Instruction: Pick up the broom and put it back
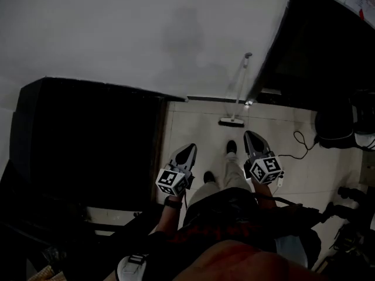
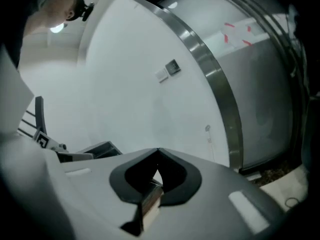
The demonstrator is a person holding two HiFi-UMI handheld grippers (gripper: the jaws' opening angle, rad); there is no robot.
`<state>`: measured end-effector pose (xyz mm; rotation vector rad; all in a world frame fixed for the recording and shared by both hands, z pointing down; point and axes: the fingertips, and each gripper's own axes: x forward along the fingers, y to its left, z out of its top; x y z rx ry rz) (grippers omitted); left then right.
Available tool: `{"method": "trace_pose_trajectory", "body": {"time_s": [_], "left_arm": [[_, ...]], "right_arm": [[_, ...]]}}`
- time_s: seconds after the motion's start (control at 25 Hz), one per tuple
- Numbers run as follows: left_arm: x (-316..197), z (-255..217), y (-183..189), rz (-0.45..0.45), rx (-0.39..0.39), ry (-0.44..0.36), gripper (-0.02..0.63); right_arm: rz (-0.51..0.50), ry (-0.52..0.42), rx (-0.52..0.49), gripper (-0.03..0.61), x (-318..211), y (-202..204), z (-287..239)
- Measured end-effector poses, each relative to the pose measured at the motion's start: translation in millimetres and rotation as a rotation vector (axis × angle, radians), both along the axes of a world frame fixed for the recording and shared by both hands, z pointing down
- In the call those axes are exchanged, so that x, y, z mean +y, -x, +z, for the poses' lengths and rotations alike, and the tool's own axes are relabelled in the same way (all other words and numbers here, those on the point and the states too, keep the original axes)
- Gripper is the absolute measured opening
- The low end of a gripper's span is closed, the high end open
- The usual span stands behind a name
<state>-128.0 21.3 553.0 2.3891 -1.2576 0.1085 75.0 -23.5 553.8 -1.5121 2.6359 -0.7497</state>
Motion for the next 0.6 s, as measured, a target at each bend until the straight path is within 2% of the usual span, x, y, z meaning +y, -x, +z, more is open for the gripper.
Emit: {"method": "trace_pose_trajectory", "body": {"time_s": [0.12,0.24,0.44,0.6], "left_arm": [[42,8,0,0.095,-0.011,0.030,0.003],[72,-5,-15,0.204,-0.047,-0.026,0.003],[79,-42,-39,0.206,-0.029,-0.103,0.003],[90,-73,-70,0.213,-0.028,-0.171,0.003]], "right_arm": [[-0.021,-0.052,0.065,0.000,50,15,-29],[-0.008,-0.103,0.102,0.000,77,5,-51],[0.044,-0.125,0.078,0.000,94,-9,-81],[0.049,-0.179,0.061,0.000,109,-9,-103]]}}
